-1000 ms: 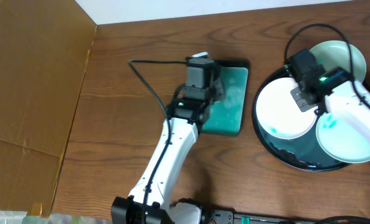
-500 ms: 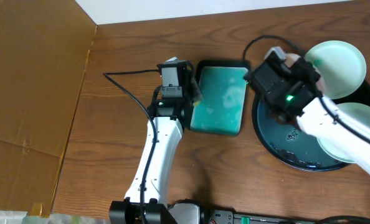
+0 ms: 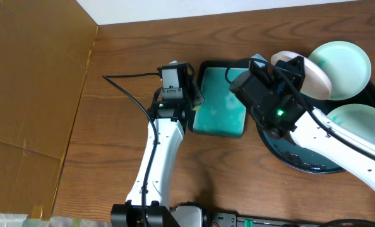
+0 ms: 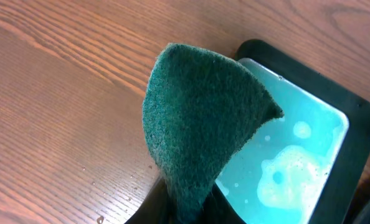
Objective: Clean dirty plates on tray and stack at the side
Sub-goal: 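Lift the cleaned plate with the right gripper and carry it right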
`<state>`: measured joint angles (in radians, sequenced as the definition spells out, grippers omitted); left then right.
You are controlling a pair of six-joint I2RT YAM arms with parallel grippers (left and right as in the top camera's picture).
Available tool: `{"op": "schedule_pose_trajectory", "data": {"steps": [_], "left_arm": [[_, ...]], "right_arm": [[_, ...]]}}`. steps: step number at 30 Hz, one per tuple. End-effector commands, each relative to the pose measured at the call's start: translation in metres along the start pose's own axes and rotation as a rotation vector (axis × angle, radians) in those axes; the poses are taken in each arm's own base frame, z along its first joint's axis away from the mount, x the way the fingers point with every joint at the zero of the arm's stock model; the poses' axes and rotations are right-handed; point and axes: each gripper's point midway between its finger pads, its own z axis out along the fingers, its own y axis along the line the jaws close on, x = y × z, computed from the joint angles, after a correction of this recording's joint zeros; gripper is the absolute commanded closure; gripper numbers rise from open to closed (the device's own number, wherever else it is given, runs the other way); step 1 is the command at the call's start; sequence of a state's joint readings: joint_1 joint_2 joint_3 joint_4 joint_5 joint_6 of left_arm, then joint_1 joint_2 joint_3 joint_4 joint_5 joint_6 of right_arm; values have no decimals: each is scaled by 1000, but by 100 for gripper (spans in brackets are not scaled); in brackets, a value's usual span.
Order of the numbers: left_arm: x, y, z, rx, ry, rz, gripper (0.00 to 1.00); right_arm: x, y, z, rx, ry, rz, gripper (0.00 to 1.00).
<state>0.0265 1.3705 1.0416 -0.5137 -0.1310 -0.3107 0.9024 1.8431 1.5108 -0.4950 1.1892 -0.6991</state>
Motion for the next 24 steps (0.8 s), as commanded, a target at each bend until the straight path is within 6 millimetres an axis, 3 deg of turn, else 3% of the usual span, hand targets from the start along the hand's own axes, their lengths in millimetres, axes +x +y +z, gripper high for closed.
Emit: {"op": "schedule_pose_trajectory", "data": {"steps": [1, 3, 9, 12, 17, 24], "left_arm": [[-2, 4, -3, -13, -12, -12, 93], [-2, 4, -3, -13, -12, -12, 93], [-2, 5, -3, -13, -10, -12, 93], [-2, 4, -3, -13, -10, -11, 93], [-1, 5, -3, -14, -9, -11, 93], [-1, 4, -3, -13, -9, -11, 93]], "right_arm": [[0, -21, -8, 35, -2, 17, 99], [-3, -15, -8, 3, -25, 48, 99], [-11, 41, 2, -342, -121, 194, 99], [-8, 53, 6, -446, -110, 293, 99], [-1, 49, 17, -558, -97, 471, 99], [36, 24, 48, -861, -110, 759, 99]]}}
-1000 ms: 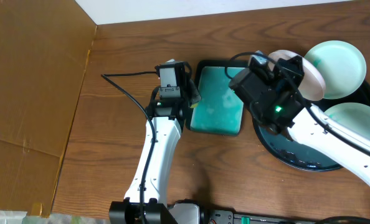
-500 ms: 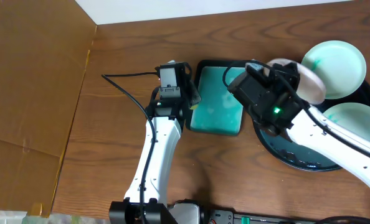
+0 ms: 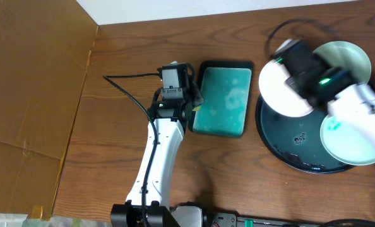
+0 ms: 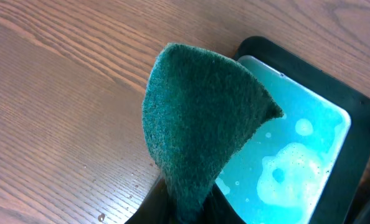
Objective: Clean dirty plates on tray and stack at the side
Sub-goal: 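Lift the cleaned plate with the right gripper and carry it right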
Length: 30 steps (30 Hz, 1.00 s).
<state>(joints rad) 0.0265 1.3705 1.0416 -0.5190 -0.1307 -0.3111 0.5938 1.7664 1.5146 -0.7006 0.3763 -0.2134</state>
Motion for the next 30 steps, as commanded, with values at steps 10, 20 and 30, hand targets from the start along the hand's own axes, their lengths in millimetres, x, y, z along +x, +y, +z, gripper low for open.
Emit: {"op": "schedule_pose_trajectory", "data": {"steps": [10, 20, 30], "left_arm": [[-2, 4, -3, -11, -13, -12, 93], [4, -13, -1, 82, 29, -60, 93], [14, -13, 13, 70, 76, -53, 93]], "right_arm": [[54, -113, 1, -464, -78, 587, 99], [174, -207, 33, -323, -20, 976, 99], [273, -244, 57, -93, 3, 1215, 99]]}}
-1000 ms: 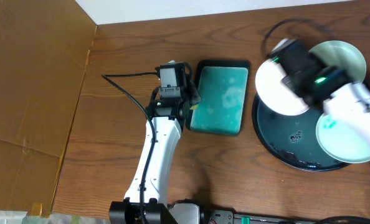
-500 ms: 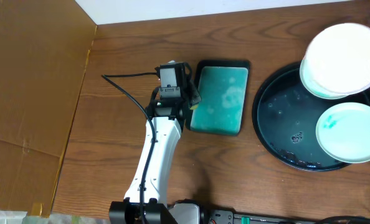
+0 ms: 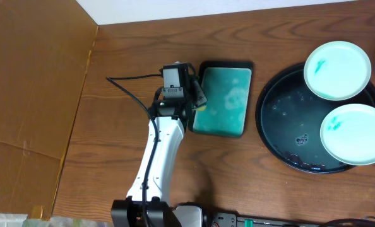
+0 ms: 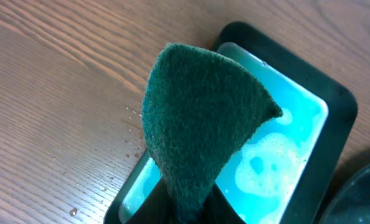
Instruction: Clean dirty plates on tray and stack at the side
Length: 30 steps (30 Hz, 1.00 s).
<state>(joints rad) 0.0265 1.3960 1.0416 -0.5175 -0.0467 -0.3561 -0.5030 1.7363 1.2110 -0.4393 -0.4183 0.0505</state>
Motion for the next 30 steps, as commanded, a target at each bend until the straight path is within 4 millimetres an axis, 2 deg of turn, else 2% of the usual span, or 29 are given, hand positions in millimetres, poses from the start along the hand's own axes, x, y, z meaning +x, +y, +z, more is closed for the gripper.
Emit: {"op": "schedule_pose_trajectory", "data": {"steps": [1, 4, 5, 10, 11, 12, 14, 15, 16, 17, 19, 20, 23, 24, 27, 30], "left_arm": [[4, 1, 7, 0, 24, -12, 93], [5, 1, 8, 0, 26, -11, 93], [5, 1, 8, 0, 26, -11, 93], [5, 1, 8, 0, 26, -11, 93], [5, 1, 8, 0, 26, -11, 93], [5, 1, 8, 0, 26, -11, 93], [5, 1, 8, 0, 25, -11, 93], [5, 1, 8, 0, 26, -11, 93], [5, 1, 8, 0, 26, -11, 93], [5, 1, 8, 0, 26, -11, 93], [5, 1, 8, 0, 26, -11, 93], [5, 1, 8, 0, 26, -11, 93], [3, 0, 8, 2, 21, -11, 93], [3, 0, 8, 4, 19, -12, 93], [1, -3, 8, 18, 14, -13, 93], [4, -11, 7, 65, 29, -13, 93]], "right_arm": [[13, -24, 6, 72, 2, 87, 99], [28, -55, 11, 227, 0, 139, 99], [31, -60, 14, 246, -4, 137, 99], [31, -65, 21, 248, -34, 132, 99], [28, -64, 22, 243, -45, 128, 92], [27, -63, 22, 238, -49, 125, 78], [24, -61, 22, 233, -54, 121, 63], [23, -60, 21, 233, -51, 121, 51], [22, -59, 19, 234, -43, 123, 31], [21, -58, 17, 235, -33, 127, 21], [16, -53, 9, 237, 8, 130, 18], [13, -48, 5, 235, 25, 123, 18], [0, -13, -4, 134, 68, 33, 19], [-4, 5, -5, 81, 75, 1, 19], [-7, 53, 1, -45, 81, -74, 18], [1, 88, 13, -90, 97, -138, 18]]}}
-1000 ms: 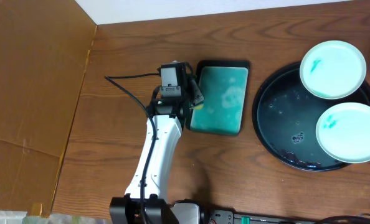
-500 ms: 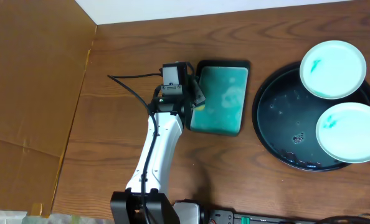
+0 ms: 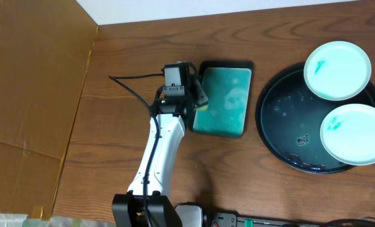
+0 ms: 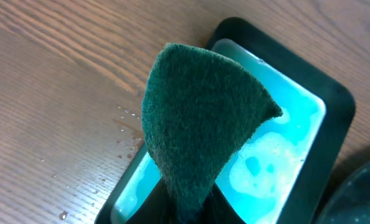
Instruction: Clean dirty plates on tray and stack at the side
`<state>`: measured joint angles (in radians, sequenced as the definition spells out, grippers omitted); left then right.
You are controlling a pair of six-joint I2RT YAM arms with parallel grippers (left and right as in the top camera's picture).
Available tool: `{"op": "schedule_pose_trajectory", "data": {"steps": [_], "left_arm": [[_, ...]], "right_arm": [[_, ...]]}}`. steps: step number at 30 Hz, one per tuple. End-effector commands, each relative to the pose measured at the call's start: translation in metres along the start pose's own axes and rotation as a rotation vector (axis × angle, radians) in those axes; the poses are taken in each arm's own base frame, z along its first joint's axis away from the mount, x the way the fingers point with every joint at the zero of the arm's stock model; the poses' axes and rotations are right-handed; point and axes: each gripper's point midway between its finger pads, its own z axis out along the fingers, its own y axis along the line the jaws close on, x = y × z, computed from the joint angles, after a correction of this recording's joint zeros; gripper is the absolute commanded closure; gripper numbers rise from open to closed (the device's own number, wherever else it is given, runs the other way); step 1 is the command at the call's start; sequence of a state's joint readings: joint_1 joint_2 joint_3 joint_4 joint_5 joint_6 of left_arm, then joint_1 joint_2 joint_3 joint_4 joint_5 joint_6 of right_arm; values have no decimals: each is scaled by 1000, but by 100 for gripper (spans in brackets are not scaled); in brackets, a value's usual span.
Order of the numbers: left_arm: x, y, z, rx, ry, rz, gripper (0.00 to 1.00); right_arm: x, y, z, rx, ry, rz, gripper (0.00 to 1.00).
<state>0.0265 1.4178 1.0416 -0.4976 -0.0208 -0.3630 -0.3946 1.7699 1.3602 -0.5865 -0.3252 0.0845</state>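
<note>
My left gripper (image 3: 196, 101) is shut on a dark green sponge (image 4: 203, 118), which sticks up from between the fingers. It hangs over the left edge of a dark basin (image 3: 224, 129) of soapy turquoise water (image 4: 284, 155). A round black tray (image 3: 288, 126) at the right holds two mint-green plates, one at the back (image 3: 337, 61) and one at the front right (image 3: 355, 134), both with blue smears. Neither the right arm nor its gripper appears in any view.
A brown cardboard sheet (image 3: 36, 82) covers the table's left side. A black cable (image 3: 127, 88) runs from the left wrist across the wood. Water drops (image 4: 126, 121) lie on the table beside the basin. Dark crumbs (image 3: 301, 140) sit in the tray.
My left gripper and the sponge have shifted slightly further over the basin's left edge. The sliver of white plate at the right edge of the overhead view is gone.
My right gripper held a pale plate over the tray beside the basin, then further right over the tray. Then the arm was out of view, with only a plate's edge at the right border. My left gripper kept the sponge by the basin and edged over it.
</note>
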Motion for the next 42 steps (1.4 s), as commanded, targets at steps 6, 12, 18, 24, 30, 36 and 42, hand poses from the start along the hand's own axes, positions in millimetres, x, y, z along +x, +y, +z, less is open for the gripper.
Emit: {"op": "schedule_pose_trajectory", "data": {"steps": [6, 12, 18, 24, 30, 36, 42], "left_arm": [[4, -10, 1, 63, 25, -6, 93], [4, -10, 1, 63, 25, -6, 93], [4, -10, 1, 63, 24, -6, 93], [4, -10, 1, 63, 24, -6, 93], [4, -10, 1, 63, 24, -6, 93], [3, -10, 1, 64, 21, -6, 93], [3, -10, 1, 65, 21, -6, 93]], "right_arm": [[34, 96, 56, 4, 66, -200, 13], [59, 113, 100, 39, 105, -270, 18], [76, 138, 115, -42, 134, -370, 27], [80, 138, 118, -42, 143, -372, 46], [89, 133, 129, -31, 172, -369, 46], [86, 134, 133, -36, 155, -371, 73], [86, 142, 131, -75, 154, -370, 99]]}}
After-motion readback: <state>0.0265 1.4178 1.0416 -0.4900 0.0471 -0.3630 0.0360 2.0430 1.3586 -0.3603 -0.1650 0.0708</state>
